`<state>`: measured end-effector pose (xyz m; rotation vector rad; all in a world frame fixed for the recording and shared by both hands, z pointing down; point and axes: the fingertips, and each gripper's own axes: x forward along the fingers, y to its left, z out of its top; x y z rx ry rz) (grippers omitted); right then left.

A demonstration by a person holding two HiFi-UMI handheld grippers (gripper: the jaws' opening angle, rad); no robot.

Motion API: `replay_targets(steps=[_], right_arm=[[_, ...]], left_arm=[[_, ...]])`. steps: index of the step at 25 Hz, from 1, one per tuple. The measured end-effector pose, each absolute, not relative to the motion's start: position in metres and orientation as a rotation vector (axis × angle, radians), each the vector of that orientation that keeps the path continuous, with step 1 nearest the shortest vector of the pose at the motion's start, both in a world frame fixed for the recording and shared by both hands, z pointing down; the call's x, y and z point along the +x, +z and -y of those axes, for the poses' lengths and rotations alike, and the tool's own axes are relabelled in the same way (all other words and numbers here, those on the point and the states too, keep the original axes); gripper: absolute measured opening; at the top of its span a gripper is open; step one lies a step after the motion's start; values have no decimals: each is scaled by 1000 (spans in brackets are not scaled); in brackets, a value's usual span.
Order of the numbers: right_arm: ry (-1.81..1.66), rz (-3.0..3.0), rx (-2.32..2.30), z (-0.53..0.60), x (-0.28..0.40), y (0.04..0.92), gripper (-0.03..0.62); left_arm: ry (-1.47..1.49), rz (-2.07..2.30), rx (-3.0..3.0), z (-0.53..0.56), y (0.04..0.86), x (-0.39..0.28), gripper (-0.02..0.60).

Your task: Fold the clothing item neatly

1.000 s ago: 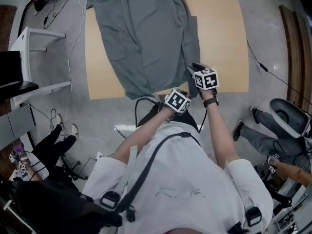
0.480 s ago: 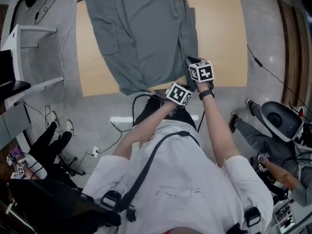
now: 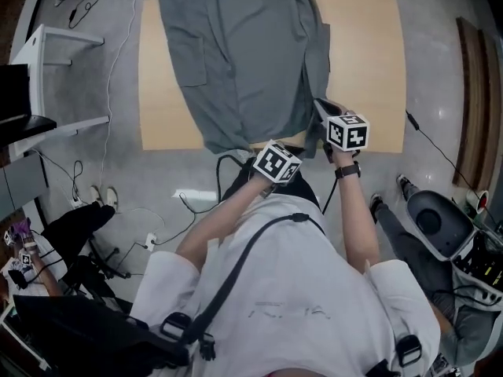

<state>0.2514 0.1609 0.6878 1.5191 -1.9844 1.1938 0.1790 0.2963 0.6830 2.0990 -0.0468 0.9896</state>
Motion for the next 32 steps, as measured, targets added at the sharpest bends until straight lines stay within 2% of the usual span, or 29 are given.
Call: replay_targets(steps=[5, 12, 19, 25, 27, 29, 31, 32], right_arm=[[1202, 2150, 1543, -151, 205, 649, 17], [1170, 2326, 1247, -87, 118, 624, 18], [1067, 2261, 1006, -74, 21, 678, 17], [1065, 2157, 955, -73, 1, 735, 18], [1080, 2138, 936, -74, -1, 748, 53], [1087, 2138, 930, -72, 2, 751, 139], [1088, 2171, 941, -68, 9, 738, 154], [1085, 2197, 949, -66, 14, 728, 153]], left_arm=[[919, 116, 2142, -282, 659, 123, 6], [833, 373, 2042, -236, 641, 56, 6], [837, 610, 1867, -228, 685, -23, 8], [877, 670, 1763, -230, 734, -40, 9], [909, 688, 1736, -231, 744, -42, 11], [948, 711, 1714, -233, 750, -46, 26], [961, 742, 1712, -232, 747, -50, 81], [952, 760, 1721, -228, 742, -52, 86]])
